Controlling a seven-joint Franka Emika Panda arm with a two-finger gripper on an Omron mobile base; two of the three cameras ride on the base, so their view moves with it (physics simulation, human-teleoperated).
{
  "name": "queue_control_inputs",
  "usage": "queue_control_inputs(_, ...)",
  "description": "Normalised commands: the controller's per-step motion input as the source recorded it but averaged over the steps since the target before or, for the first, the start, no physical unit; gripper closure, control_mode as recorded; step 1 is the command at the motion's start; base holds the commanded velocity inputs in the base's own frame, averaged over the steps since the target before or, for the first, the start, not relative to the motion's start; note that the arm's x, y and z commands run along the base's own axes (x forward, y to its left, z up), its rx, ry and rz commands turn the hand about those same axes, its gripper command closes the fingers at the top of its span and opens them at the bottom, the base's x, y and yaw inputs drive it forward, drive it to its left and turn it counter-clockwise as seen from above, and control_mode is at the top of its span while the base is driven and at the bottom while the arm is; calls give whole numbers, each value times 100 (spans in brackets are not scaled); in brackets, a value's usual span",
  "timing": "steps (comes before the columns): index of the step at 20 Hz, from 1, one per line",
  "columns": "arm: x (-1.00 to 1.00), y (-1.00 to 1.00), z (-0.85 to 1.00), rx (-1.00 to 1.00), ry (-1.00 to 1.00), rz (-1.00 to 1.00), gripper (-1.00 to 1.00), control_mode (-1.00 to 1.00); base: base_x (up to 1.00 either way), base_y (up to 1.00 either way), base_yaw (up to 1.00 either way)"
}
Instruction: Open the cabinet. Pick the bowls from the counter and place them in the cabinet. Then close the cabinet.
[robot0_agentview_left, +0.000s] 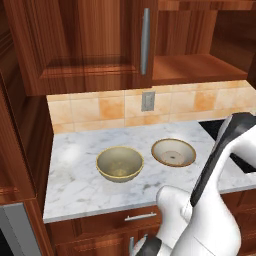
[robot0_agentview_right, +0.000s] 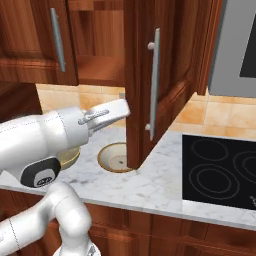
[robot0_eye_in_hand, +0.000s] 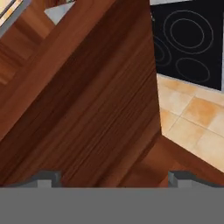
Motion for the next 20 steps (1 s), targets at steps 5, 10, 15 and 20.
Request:
queue_control_inputs(5, 4, -100, -6, 46, -7, -3, -100, -100, 0, 0, 0)
queue_control_inputs(10, -9, -83, -5, 27, -10, 0, -100, -100, 0, 0, 0)
queue_control_inputs(15, 43, -51, -11, 13, 0, 2, -100, -100, 0, 0, 0)
queue_control_inputs(20, -4, -2, 0, 0, 0, 1, -100, -100, 0, 0, 0)
